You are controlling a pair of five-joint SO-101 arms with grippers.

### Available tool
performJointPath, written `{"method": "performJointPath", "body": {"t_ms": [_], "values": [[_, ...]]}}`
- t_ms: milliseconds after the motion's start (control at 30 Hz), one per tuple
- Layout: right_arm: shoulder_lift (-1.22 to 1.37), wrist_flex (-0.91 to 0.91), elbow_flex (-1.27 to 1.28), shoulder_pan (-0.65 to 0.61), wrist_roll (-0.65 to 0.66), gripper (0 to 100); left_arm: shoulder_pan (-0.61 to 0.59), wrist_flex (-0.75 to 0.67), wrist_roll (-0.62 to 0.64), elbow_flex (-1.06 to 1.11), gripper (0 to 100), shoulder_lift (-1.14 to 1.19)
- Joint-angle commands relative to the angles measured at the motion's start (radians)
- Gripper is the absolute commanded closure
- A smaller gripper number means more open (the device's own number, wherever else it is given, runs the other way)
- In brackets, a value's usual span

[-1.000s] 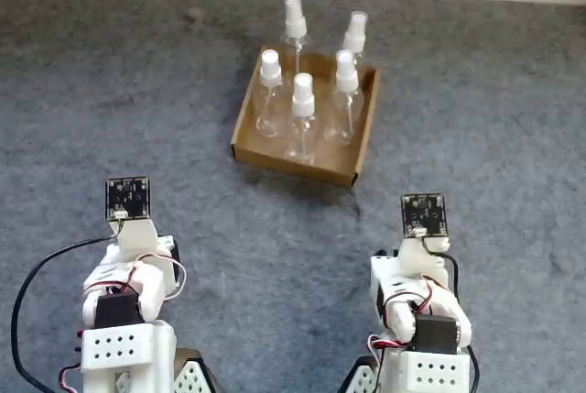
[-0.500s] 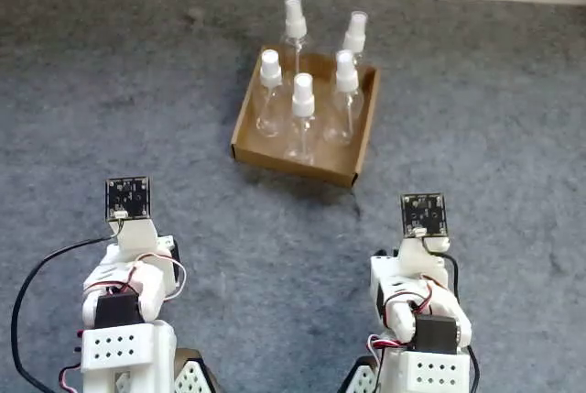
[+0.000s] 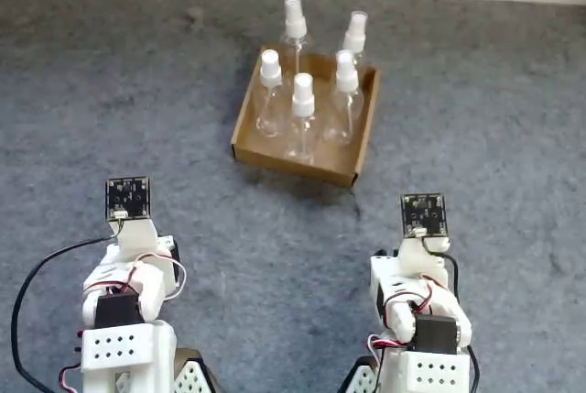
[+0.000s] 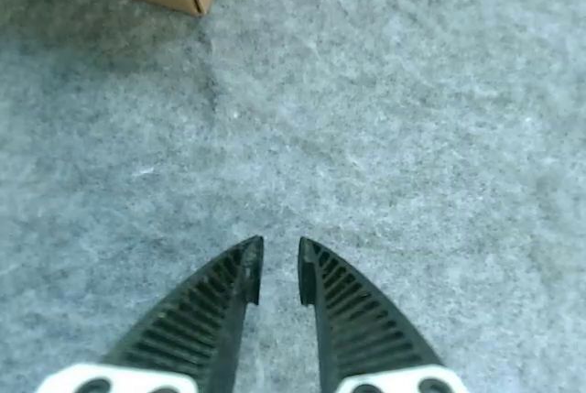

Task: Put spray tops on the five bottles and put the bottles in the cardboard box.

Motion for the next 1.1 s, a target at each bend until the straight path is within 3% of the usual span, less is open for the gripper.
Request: {"method": "performJointPath", "body": {"t_ms": [0,1067], "values": [[-0.012,0.002,0.159,0.012,0.003,96.8,-0.01,0.003,0.0,0.025,99,-0.007],[-0.012,0.081,0.16,-0.03,0.006,96.8,-0.01,0.003,0.0,0.025,99,-0.007]]}}
